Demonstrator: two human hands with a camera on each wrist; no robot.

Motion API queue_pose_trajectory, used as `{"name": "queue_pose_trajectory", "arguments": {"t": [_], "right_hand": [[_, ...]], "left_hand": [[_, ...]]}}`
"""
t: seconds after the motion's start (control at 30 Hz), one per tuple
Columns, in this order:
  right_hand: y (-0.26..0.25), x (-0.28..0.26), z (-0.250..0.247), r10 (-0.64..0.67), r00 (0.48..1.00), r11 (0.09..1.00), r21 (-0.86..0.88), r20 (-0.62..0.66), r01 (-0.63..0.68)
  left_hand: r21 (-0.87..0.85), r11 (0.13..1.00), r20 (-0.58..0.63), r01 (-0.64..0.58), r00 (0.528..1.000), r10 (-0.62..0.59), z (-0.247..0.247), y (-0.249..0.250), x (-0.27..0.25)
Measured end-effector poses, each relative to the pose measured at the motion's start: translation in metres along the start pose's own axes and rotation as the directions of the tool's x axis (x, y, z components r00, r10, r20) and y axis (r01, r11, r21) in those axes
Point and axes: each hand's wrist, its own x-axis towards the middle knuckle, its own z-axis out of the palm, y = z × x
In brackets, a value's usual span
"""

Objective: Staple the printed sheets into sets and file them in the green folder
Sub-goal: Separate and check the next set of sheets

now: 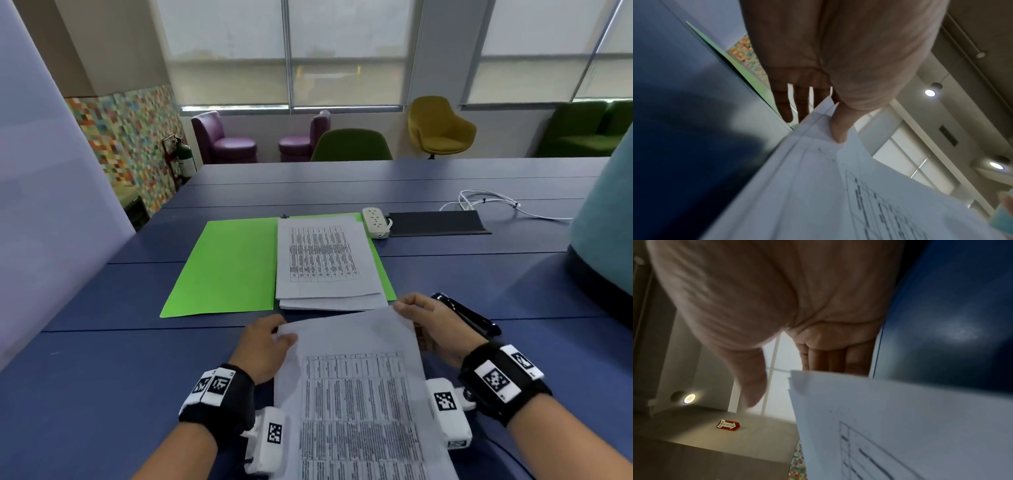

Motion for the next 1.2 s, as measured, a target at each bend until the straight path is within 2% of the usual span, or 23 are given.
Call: {"name": "queue_pose_trajectory", "arguments": {"t": [0.03,0.13,0.2,0.23,0.27,0.3,0.33,0.37,0.4,0.43,0.5,0.53,0.6,0.67,0.73,0.8,0.87,0.93,1.03,1.13,1.2], "right_hand": [[0.001,-0.003,0.000,0.033,0.998,0.999,-0.004,0.056,-0.033],[0.014,-0.010,0.003,0.145,0.977,0.977,-0.176,0.153,-0.118],[0.024,-0.016,0.007,0.183,0.968,0.951,-0.279,0.172,-0.131],[0.026,-0.020,0.010,0.175,0.971,0.952,-0.282,0.164,-0.124],[0.027,-0.023,0.013,0.148,0.978,0.965,-0.238,0.148,-0.110],[0.025,-0.026,0.015,0.123,0.985,0.982,-0.160,0.118,-0.103],[0.023,-0.027,0.018,0.109,0.990,0.992,-0.071,0.086,-0.103],[0.019,-0.028,0.020,0.110,0.992,0.994,0.002,0.065,-0.111],[0.014,-0.029,0.023,0.115,0.992,0.993,0.035,0.058,-0.117],[0.009,-0.029,0.026,0.113,0.992,0.993,0.025,0.059,-0.114],[-0.005,-0.035,0.033,0.073,0.997,0.996,-0.058,0.038,-0.071],[-0.016,-0.039,0.037,0.012,1.000,0.996,-0.092,0.021,-0.010],[-0.048,-0.051,0.045,-0.164,0.986,0.977,-0.142,-0.022,0.159],[-0.081,-0.066,0.053,-0.355,0.933,0.933,-0.091,-0.055,0.349],[-0.105,-0.077,0.059,-0.518,0.851,0.855,-0.024,-0.087,0.518],[-0.114,-0.083,0.061,-0.626,0.774,0.778,-0.013,-0.091,0.628],[-0.113,-0.084,0.060,-0.668,0.742,0.744,-0.025,-0.055,0.668],[-0.109,-0.083,0.057,-0.667,0.745,0.745,-0.043,-0.019,0.666],[-0.108,-0.077,0.056,-0.656,0.753,0.754,-0.070,-0.051,0.653],[-0.122,-0.078,0.063,-0.682,0.730,0.731,-0.093,-0.048,0.676],[-0.135,-0.084,0.069,-0.702,0.711,0.713,-0.050,-0.047,0.700]], "left_hand": [[-0.028,1.000,-0.035,0.015,0.999,-0.016,-0.002,-0.002,0.000],[-0.104,0.995,-0.146,0.004,0.989,-0.020,-0.003,-0.003,-0.001],[-0.259,0.966,-0.253,0.010,0.964,-0.078,-0.003,0.000,-0.004],[-0.419,0.907,-0.253,0.039,0.955,-0.158,-0.003,0.000,-0.005],[-0.612,0.785,-0.164,0.096,0.956,-0.245,-0.004,0.000,-0.007],[-0.762,0.622,0.010,0.180,0.964,-0.266,-0.003,0.002,-0.011],[-0.819,0.496,0.199,0.290,0.953,-0.230,0.000,-0.001,-0.015],[-0.799,0.472,0.331,0.373,0.928,-0.173,0.003,-0.001,-0.021],[-0.763,0.510,0.381,0.397,0.914,-0.142,0.007,0.000,-0.027],[-0.749,0.550,0.349,0.371,0.925,-0.149,0.012,0.003,-0.028],[-0.767,0.602,0.138,0.223,0.973,-0.185,0.009,0.021,-0.027],[-0.776,0.619,0.019,0.123,0.985,-0.172,0.002,0.034,-0.025],[-0.769,0.636,-0.172,-0.067,0.980,-0.105,-0.024,0.066,-0.024],[-0.738,0.632,-0.302,-0.234,0.953,0.001,-0.051,0.100,-0.030],[-0.706,0.605,-0.382,-0.369,0.917,0.113,-0.075,0.127,-0.040],[-0.677,0.581,-0.423,-0.452,0.885,0.196,-0.088,0.137,-0.046],[-0.665,0.572,-0.418,-0.480,0.874,0.248,-0.092,0.137,-0.048],[-0.651,0.582,-0.405,-0.488,0.871,0.277,-0.092,0.132,-0.048],[-0.632,0.594,-0.367,-0.498,0.867,0.336,-0.092,0.132,-0.048],[-0.627,0.590,-0.377,-0.509,0.861,0.342,-0.096,0.142,-0.046],[-0.614,0.588,-0.418,-0.527,0.849,0.324,-0.101,0.151,-0.045]]}}
